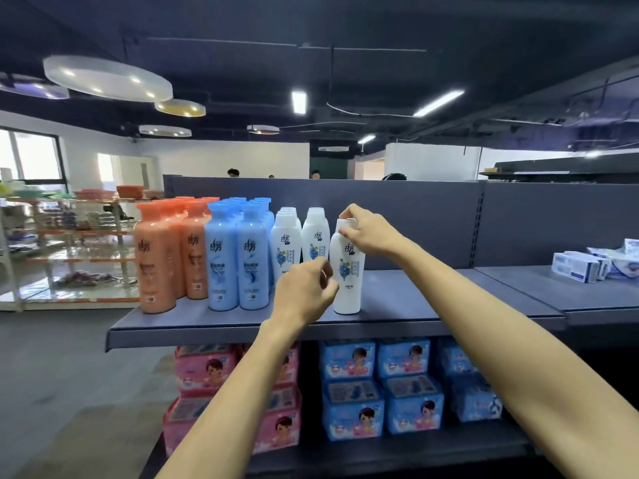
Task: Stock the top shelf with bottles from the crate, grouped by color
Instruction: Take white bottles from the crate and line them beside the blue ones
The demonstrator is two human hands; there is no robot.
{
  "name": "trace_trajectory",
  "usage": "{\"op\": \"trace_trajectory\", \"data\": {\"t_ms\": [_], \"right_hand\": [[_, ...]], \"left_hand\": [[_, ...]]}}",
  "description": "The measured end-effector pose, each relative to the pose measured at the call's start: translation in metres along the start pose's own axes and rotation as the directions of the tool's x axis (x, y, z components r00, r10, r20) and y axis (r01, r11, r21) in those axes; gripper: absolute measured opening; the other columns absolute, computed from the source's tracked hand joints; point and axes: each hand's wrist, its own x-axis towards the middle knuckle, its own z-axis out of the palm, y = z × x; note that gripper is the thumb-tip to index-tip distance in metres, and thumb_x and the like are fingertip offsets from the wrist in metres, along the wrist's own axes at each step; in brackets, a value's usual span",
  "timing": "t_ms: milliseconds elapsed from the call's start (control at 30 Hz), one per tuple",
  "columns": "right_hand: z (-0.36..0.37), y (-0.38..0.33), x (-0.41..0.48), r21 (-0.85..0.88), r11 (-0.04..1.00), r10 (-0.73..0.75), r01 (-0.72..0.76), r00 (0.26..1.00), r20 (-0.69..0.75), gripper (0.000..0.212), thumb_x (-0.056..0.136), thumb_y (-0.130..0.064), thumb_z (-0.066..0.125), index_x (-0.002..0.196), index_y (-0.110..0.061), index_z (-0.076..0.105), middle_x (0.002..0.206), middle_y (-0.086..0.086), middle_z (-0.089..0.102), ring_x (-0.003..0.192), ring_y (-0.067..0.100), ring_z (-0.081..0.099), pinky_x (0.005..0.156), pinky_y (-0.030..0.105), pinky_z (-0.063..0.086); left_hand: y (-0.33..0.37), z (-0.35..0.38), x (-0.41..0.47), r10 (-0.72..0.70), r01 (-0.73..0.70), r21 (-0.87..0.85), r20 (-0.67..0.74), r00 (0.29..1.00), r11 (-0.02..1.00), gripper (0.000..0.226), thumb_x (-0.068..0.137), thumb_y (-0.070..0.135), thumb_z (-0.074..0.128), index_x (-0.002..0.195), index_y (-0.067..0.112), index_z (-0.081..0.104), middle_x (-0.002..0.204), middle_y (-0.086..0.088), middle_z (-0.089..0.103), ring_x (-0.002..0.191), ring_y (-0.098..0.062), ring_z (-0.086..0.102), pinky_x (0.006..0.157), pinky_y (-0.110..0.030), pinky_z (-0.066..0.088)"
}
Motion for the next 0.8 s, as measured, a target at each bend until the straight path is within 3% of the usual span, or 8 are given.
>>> {"op": "trace_trajectory", "data": {"t_ms": [100,200,400,667,800], "right_hand": [[0.014,0.003,-0.015,0.065,0.997,0.045,-0.042,0.998,-0.048,0.053,0.096,-0.031,0.054,0.145,-0.027,0.034,0.132,0.007,0.058,0.102,0.023,0.056,0.081,0.034,0.048],[0.036,0.011,-0.040,0.199,0.968,0.184,-0.154,0.973,-0.140,0.074,0.085,-0.034,0.062,0.148,-0.024,0.024,0.117,0.005,0.060,0.096,0.023,0.057,0.076,0.034,0.050],[0.079,0.027,-0.072,0.219,0.929,0.327,-0.300,0.940,-0.097,0.058,0.073,-0.040,0.079,0.113,-0.014,0.045,0.113,0.005,0.063,0.104,0.025,0.061,0.088,0.043,0.054],[0.094,0.028,-0.068,0.199,0.923,0.358,-0.330,0.925,-0.125,0.056,0.071,-0.038,0.082,0.109,-0.009,0.054,0.110,0.008,0.064,0.101,0.026,0.062,0.085,0.043,0.055],[0.101,0.025,-0.057,0.192,0.928,0.343,-0.318,0.932,-0.114,0.057,0.072,-0.037,0.083,0.111,-0.007,0.053,0.112,0.009,0.064,0.102,0.025,0.061,0.079,0.035,0.053]], "left_hand": [[-0.004,0.004,-0.001,0.012,-0.012,0.000,0.010,1.000,1.000,0.009,0.084,0.031,0.057,0.088,0.024,0.061,0.077,0.008,0.067,0.074,-0.017,0.061,0.060,-0.027,0.042],[-0.009,0.006,-0.001,0.024,-0.024,0.000,0.015,1.000,1.000,0.010,0.085,0.031,0.058,0.087,0.022,0.061,0.076,0.008,0.066,0.072,-0.017,0.060,0.059,-0.027,0.040],[-0.012,0.007,0.003,0.034,-0.034,-0.007,0.015,0.999,0.999,0.008,0.084,0.031,0.059,0.085,0.023,0.062,0.074,0.008,0.065,0.072,-0.016,0.060,0.063,-0.029,0.048],[-0.023,0.006,0.007,-0.002,0.001,0.036,0.018,1.000,0.999,0.008,0.082,0.030,0.057,0.082,0.023,0.060,0.073,0.008,0.063,0.072,-0.018,0.059,0.061,-0.029,0.046],[-0.028,0.003,0.011,-0.012,0.010,0.071,0.032,0.999,0.997,0.010,0.083,0.030,0.056,0.083,0.022,0.060,0.076,0.007,0.065,0.075,-0.021,0.060,0.064,-0.031,0.048]]}}
